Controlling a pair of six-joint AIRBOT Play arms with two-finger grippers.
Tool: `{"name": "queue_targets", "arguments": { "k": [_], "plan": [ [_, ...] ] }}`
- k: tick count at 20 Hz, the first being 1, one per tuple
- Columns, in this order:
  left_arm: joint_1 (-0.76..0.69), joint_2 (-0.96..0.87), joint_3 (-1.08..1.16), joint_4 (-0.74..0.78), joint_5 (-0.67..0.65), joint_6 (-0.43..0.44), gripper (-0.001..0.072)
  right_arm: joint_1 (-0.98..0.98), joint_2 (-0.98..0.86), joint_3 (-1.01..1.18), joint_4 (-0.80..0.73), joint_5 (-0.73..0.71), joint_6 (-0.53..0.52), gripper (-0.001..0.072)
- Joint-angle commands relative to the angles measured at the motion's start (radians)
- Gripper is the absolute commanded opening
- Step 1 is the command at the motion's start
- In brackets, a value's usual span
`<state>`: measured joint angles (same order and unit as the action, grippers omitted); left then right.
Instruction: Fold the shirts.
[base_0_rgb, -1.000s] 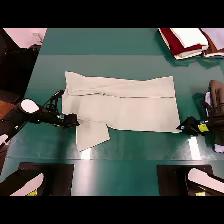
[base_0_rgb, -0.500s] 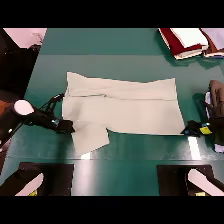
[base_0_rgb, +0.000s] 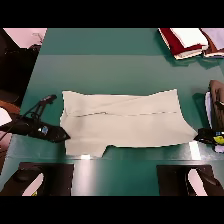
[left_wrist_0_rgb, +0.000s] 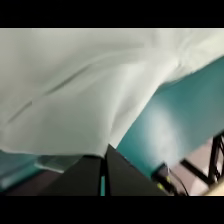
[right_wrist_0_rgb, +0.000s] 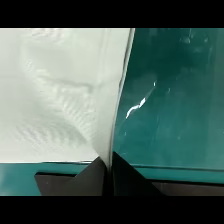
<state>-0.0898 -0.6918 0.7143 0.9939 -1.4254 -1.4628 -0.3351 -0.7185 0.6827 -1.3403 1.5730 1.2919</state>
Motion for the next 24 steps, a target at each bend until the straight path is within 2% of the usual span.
{"name": "queue_targets", "arguments": {
  "k": [1,6,12,17,19,20,21,22,24],
  "plan": [
    [0.0,-0.039,0.083,0.047,0.195,-0.004,0.0023,0.001,-0.033,0.05,0.058,-0.009,0.017,0.0013],
    [0.0,-0.253,0.182,0.051,0.402,0.004,0.0023,0.063,-0.262,0.244,0.145,-0.13,0.017,0.0013],
    [0.0,-0.482,0.269,0.055,0.552,0.027,0.0023,0.222,-0.587,0.491,0.143,-0.216,0.021,0.0013],
    [0.001,-0.563,0.272,0.056,0.703,0.03,0.0024,0.264,-0.797,0.674,0.148,-0.243,0.05,0.0015],
    [0.001,-0.565,0.273,0.056,0.737,0.026,0.0027,0.262,-0.866,0.733,0.212,-0.257,0.055,0.0022],
    [0.001,-0.565,0.274,0.055,0.744,0.022,0.0206,0.254,-0.897,0.76,0.263,-0.27,0.054,0.0159],
    [0.001,-0.565,0.277,0.055,0.744,0.021,0.0533,0.238,-0.925,0.788,0.321,-0.284,0.053,0.0461],
    [0.001,-0.563,0.283,0.055,0.734,0.021,0.0666,0.224,-0.944,0.813,0.367,-0.284,0.052,0.0578],
    [0.001,-0.56,0.322,0.073,0.663,0.023,0.065,0.182,-0.955,0.851,0.413,-0.225,0.019,0.0576]
  ]
}}
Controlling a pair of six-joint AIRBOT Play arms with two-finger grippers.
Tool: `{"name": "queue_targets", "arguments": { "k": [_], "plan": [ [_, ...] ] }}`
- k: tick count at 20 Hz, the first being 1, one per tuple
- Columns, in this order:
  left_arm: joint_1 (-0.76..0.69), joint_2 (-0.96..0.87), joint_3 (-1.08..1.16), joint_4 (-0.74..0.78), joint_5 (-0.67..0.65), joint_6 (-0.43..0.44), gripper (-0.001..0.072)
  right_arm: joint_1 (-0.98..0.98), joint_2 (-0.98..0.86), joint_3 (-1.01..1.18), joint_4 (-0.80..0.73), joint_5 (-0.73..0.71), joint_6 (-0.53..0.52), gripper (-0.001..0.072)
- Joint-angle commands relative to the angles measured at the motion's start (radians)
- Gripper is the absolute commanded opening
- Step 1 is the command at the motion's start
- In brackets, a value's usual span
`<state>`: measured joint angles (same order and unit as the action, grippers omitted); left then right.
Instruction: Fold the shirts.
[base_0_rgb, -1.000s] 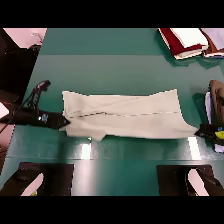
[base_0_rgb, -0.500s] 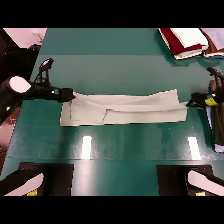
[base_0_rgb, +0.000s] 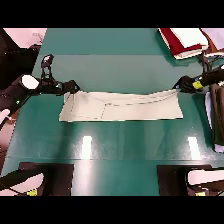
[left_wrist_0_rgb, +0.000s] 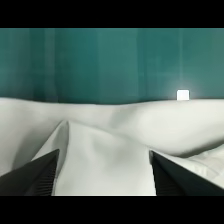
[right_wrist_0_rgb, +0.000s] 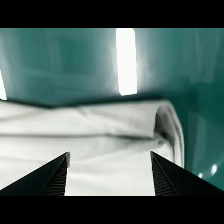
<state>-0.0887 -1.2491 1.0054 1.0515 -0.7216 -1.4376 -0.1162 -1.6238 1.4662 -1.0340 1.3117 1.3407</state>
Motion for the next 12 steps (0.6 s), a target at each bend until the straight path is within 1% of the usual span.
{"name": "queue_targets", "arguments": {
  "k": [1,3,4,5,6,8,9,11,12],
  "plan": [
    [0.0,-0.002,0.061,0.023,-0.101,-0.002,0.0649,-0.06,-0.045,0.072,0.089,0.085,-0.052,0.0576],
    [0.0,-0.002,0.099,0.021,-0.205,-0.002,0.0645,-0.112,-0.029,0.056,0.035,0.183,-0.076,0.0575],
    [0.0,-0.002,0.102,0.01,-0.239,-0.002,0.0443,-0.133,-0.023,0.032,0.029,0.216,-0.094,0.0574],
    [0.0,-0.004,0.102,0.01,-0.263,-0.002,0.0191,-0.156,-0.021,0.003,0.029,0.235,-0.119,0.0574],
    [0.0,-0.005,0.101,0.01,-0.276,0.006,0.0028,-0.178,-0.021,-0.032,0.03,0.243,-0.135,0.0574],
    [0.0,-0.005,0.101,0.009,-0.284,0.005,0.0024,-0.214,-0.021,-0.117,0.042,0.2,-0.182,0.0574],
    [0.0,-0.005,0.101,0.007,-0.284,0.005,0.0024,-0.226,-0.021,-0.161,0.054,0.153,-0.201,0.0574],
    [0.0,-0.005,0.101,0.004,-0.283,0.005,0.0024,-0.243,-0.022,-0.231,0.111,0.08,-0.25,0.0571],
    [0.0,-0.005,0.1,0.004,-0.282,0.005,0.0024,-0.243,-0.023,-0.254,0.135,0.067,-0.274,0.0544]
  ]
}}
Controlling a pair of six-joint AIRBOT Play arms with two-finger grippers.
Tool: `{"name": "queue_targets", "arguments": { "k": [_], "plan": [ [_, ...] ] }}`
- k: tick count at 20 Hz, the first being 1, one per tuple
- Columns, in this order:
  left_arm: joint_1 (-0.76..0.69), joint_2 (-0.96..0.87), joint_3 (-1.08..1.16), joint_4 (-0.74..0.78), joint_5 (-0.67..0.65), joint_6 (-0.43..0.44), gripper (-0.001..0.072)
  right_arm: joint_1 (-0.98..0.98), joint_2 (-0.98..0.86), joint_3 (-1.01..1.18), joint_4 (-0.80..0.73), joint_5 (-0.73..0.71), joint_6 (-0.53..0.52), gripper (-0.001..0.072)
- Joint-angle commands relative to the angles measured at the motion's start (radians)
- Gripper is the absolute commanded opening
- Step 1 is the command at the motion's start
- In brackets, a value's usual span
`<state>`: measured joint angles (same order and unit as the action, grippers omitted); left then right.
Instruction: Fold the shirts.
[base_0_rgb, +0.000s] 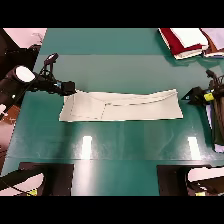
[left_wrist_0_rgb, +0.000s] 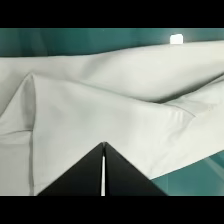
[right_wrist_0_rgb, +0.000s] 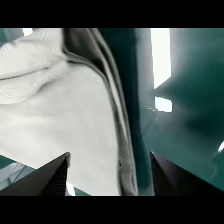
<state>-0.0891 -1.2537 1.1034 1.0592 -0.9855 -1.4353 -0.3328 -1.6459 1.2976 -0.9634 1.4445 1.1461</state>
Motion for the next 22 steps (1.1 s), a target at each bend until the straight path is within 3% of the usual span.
{"name": "queue_targets", "arguments": {
  "k": [1,7,8,10,12,17,22],
  "plan": [
    [0.0,-0.002,0.002,-0.003,-0.01,0.003,0.0024,-0.022,-0.006,-0.099,0.083,-0.063,-0.106,0.0483],
    [-0.026,-0.052,0.001,-0.031,-0.001,0.002,0.0024,0.069,-0.073,-0.101,0.081,-0.048,-0.121,0.0478],
    [-0.046,-0.062,0.001,-0.032,0.003,0.002,0.0023,0.082,-0.077,-0.101,0.083,-0.05,-0.127,0.0437],
    [-0.101,-0.084,0.001,-0.05,0.033,-0.006,0.0023,0.109,-0.077,-0.101,0.084,-0.057,-0.136,0.0271],
    [-0.166,-0.119,0.016,-0.1,0.07,-0.005,0.0023,0.122,-0.076,-0.101,0.084,-0.045,-0.138,0.0021],
    [-0.333,-0.297,0.22,-0.115,0.064,-0.004,0.0023,0.123,-0.005,-0.101,0.082,0.027,-0.109,0.0013],
    [-0.439,-0.486,0.378,-0.124,0.052,-0.005,0.0023,0.13,0.172,0.003,0.083,0.098,0.01,0.0013]
  ]
}}
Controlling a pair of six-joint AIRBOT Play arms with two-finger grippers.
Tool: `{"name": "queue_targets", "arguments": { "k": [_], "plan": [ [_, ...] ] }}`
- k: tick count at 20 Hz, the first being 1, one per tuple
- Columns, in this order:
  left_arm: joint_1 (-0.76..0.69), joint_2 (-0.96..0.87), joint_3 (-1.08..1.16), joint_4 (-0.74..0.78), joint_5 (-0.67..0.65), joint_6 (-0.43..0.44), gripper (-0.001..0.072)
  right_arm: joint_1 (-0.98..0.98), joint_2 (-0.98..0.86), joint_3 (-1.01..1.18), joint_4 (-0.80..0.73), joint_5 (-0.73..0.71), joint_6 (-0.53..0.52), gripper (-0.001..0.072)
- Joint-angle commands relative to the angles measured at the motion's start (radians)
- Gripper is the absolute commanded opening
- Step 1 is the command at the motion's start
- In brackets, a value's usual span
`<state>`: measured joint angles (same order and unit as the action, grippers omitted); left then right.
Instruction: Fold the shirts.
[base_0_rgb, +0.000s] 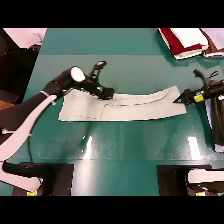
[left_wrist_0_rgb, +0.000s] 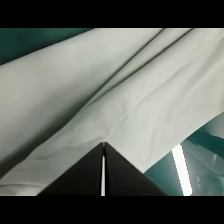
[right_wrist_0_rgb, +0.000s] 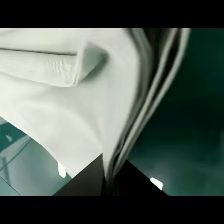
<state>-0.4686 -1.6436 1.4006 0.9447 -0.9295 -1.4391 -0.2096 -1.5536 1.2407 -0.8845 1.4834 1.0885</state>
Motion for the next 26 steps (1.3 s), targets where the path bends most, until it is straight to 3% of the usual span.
{"name": "queue_targets", "arguments": {
  "k": [1,7,18,26],
  "plan": [
    [-0.072,-0.124,0.099,-0.011,-0.003,-0.001,0.0023,0.021,0.105,0.108,0.003,0.087,0.087,0.0013],
    [-0.094,-0.222,0.154,-0.071,0.024,-0.002,0.0023,0.232,0.158,0.358,0.003,0.132,0.191,0.0013],
    [-0.093,-0.232,0.155,-0.089,0.1,-0.001,0.0024,0.643,-0.018,0.774,0.001,0.132,0.198,0.0013],
    [-0.005,-0.171,0.156,-0.031,0.047,-0.002,0.0022,0.697,-0.034,0.754,0.074,0.06,0.176,0.0013]
  ]
}}
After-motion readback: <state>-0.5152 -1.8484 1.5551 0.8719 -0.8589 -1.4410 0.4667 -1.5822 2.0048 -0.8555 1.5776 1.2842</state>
